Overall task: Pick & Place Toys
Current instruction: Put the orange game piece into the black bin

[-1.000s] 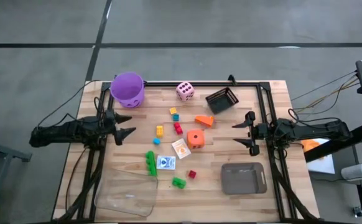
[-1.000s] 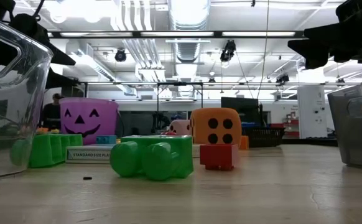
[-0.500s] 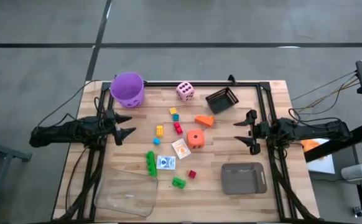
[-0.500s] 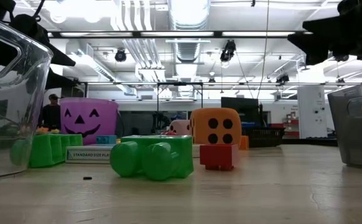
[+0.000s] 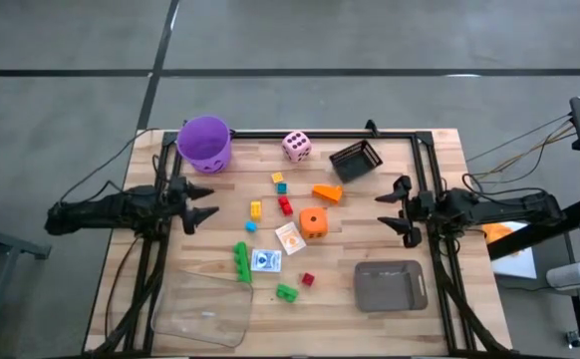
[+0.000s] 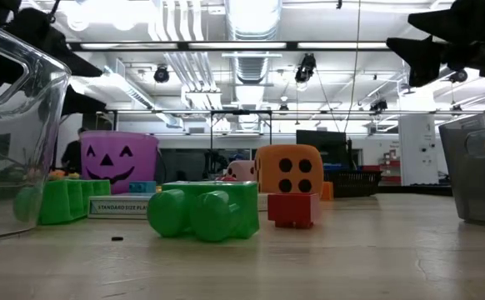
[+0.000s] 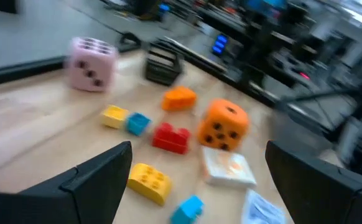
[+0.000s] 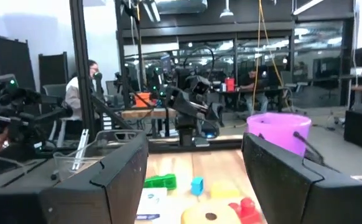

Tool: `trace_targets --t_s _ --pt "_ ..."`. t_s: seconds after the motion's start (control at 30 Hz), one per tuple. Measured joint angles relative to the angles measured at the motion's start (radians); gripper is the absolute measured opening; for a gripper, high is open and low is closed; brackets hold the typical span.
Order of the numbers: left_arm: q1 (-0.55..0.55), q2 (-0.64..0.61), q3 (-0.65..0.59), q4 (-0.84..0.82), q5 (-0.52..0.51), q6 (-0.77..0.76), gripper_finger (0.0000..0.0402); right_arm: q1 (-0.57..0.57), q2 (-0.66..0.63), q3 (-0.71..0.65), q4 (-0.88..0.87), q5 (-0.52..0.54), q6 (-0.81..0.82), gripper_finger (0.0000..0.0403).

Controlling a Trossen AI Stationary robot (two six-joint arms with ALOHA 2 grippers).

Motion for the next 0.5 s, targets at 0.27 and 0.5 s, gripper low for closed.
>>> trace_targets --t_s 0.27,0.5 --pt "0.000 0.186 0.000 0.147 0.070 0.141 0.0370 -0.015 0.153 0.084 -0.116 0.184 0.017 0.0259" --pt "0.001 0.358 0.002 0.231 0.000 0.250 0.0370 -0.043 0.424 0.333 -0.427 0.191 0.028 0.0259"
